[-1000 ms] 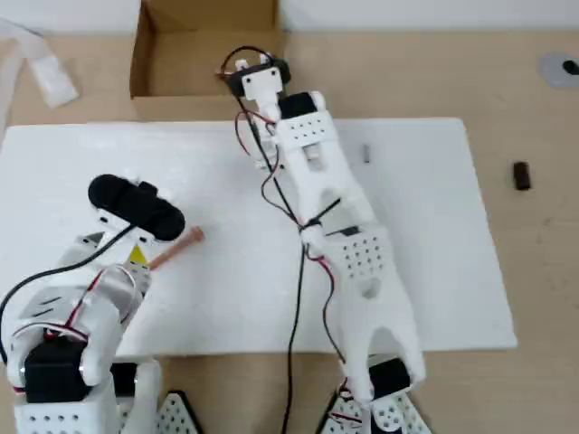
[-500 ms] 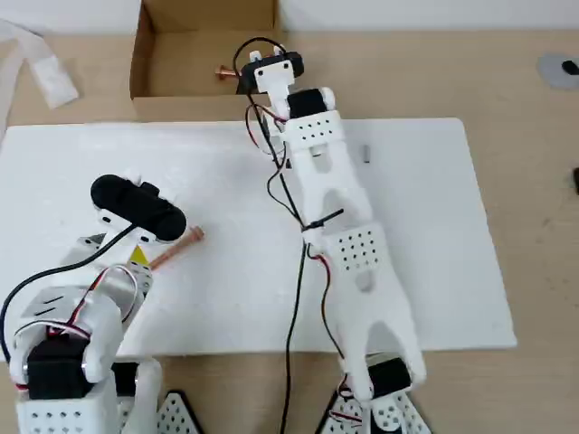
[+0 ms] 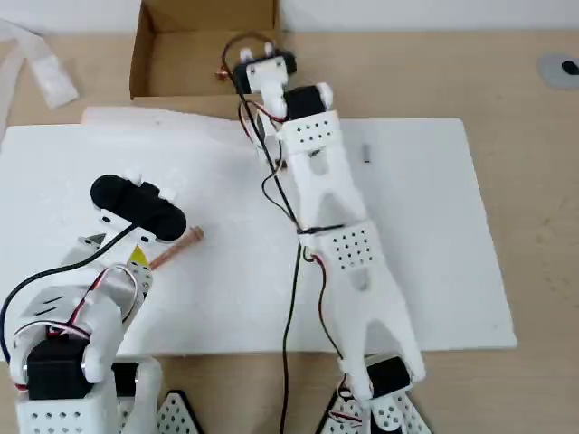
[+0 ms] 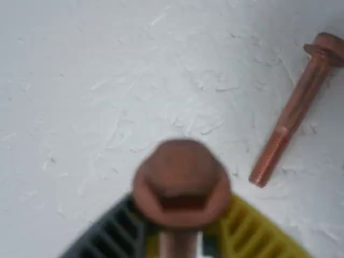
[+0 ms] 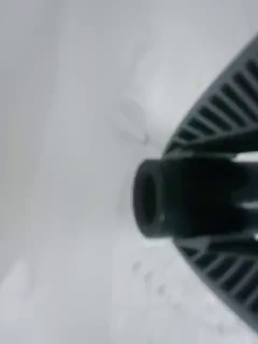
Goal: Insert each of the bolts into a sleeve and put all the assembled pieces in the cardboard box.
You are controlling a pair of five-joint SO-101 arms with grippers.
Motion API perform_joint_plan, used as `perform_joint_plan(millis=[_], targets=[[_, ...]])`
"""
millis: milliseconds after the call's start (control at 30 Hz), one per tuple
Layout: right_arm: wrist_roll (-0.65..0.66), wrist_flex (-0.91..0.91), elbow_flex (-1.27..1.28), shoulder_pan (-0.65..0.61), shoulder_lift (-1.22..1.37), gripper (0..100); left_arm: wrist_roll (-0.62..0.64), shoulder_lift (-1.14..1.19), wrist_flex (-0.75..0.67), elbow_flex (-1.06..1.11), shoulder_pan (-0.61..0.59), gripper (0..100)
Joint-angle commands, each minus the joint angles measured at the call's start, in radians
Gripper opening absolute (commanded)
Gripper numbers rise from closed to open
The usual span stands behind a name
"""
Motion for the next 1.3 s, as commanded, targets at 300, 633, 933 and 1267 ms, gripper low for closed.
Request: perform_joint_plan(millis=[300,633,933,1267], targets=[[0.0,0.021,0.168,-0.002,-0.455,0.9,-0.002,-0.01,0.072,-0.054,0.006,1],[0.0,0.023,0.28,-0.067,-0.918,0.9,0.493,-0.012,-0.167,-0.161,-0.026,1],[-0.077,0.017,0.977,-0.156,-1.46,0.9,0.816,-0.013,-0.44,-0.299,-0.101,1],[-0.057,-0.252,1.885,-0.151,-2.025,0.9,1.011,-0.005,-0.733,-0.307,-0.072,1]])
